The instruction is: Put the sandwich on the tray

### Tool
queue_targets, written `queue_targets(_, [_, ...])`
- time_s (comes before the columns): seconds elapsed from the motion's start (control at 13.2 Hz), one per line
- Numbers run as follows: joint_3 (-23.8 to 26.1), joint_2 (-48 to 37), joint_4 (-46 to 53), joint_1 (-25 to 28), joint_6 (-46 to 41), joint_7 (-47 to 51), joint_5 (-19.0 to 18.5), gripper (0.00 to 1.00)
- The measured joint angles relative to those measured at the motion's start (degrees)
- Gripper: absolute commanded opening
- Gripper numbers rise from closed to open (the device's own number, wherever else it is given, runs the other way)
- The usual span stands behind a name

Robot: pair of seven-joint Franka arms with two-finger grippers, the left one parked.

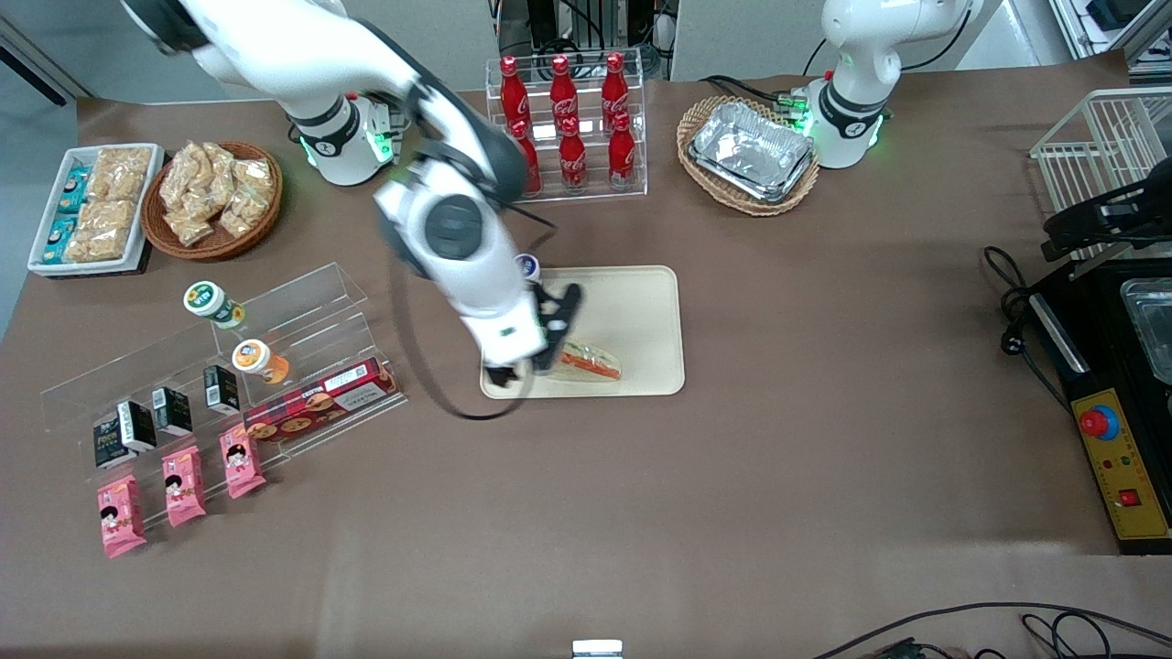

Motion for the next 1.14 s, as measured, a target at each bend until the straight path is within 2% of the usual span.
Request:
queue_targets(0.15, [0.0,-5.5,0.0,-5.7,-5.3,0.0,2.4,1.0])
queue_targets(0.46, [-1.8,-12.3,-0.1,-14.8,-11.5,2.3,2.9,1.0])
queue_targets(0.83, [-14.1,-19.6,-0.2,-16.2,-19.1,9.1,3.1,1.0])
queue_targets(1.14, [-21.6,-21.3,-0.3,-16.3,-21.8,10.2,3.3,1.0])
